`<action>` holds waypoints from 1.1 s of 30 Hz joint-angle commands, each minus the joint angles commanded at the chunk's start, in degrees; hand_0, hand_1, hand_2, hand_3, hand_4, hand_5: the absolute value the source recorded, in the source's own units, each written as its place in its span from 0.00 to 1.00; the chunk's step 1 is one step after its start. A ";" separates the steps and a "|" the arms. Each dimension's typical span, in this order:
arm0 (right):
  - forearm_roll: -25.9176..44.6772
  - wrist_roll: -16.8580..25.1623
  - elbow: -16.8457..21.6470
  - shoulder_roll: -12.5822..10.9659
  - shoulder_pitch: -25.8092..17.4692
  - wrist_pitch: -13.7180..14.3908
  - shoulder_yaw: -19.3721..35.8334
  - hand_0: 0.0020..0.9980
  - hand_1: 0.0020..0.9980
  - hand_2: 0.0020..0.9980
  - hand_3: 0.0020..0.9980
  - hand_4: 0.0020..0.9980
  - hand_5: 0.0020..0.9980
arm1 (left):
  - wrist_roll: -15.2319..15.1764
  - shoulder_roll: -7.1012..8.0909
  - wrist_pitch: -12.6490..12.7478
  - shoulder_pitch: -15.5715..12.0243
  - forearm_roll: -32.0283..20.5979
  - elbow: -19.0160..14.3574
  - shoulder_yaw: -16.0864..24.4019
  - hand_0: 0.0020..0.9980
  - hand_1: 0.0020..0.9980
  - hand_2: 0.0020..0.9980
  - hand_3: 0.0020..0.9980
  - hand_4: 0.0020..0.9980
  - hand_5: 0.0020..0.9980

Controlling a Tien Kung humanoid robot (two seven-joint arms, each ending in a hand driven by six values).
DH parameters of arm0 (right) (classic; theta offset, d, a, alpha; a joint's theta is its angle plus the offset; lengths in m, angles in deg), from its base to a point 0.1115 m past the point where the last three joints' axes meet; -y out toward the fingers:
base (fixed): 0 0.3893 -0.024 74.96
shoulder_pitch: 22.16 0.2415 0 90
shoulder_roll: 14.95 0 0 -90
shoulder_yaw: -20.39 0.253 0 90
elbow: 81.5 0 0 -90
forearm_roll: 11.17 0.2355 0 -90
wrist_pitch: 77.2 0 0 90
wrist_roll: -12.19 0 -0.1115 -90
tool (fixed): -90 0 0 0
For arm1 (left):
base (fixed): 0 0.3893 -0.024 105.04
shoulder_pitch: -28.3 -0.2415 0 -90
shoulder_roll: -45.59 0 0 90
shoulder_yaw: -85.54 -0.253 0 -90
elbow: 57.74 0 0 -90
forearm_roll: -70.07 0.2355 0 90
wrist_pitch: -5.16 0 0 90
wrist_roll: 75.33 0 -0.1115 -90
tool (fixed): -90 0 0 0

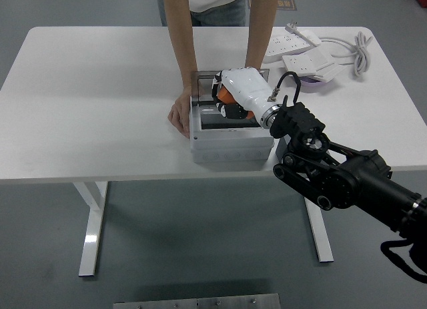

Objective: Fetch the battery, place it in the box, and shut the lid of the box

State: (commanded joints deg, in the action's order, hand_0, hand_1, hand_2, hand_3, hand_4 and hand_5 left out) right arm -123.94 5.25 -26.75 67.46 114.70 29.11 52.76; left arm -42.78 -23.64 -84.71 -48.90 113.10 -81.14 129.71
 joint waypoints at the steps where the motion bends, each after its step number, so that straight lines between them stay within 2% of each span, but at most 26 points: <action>1: 0.11 0.10 -0.41 0.27 0.12 0.18 -0.21 0.15 0.21 0.31 0.44 0.13 0.00 | 0.03 0.00 -0.04 0.07 0.11 0.00 0.04 0.83 0.90 0.87 0.83 0.85 0.54; 8: 0.91 1.13 -3.30 1.73 0.73 1.86 -0.95 0.15 0.21 0.31 0.44 0.14 0.00 | 0.13 0.07 -0.25 0.56 0.70 0.01 0.29 0.83 0.90 0.87 0.83 0.85 0.54; 16: 2.03 2.52 -5.73 2.38 0.55 5.10 -0.74 0.16 0.21 0.31 0.44 0.14 0.00 | 0.09 0.09 -0.42 1.00 1.00 0.04 0.34 0.83 0.90 0.87 0.83 0.85 0.54; 33: 4.13 3.68 -7.48 3.59 -0.51 8.11 -0.76 0.16 0.21 0.31 0.44 0.15 0.00 | 0.16 -0.11 -0.61 1.65 1.65 0.07 0.62 0.83 0.90 0.87 0.83 0.85 0.55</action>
State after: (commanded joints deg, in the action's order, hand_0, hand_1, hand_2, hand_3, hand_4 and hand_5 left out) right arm -119.81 8.93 -34.23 71.05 114.18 37.22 52.00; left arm -42.61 -23.76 -85.32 -47.24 114.74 -81.06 130.33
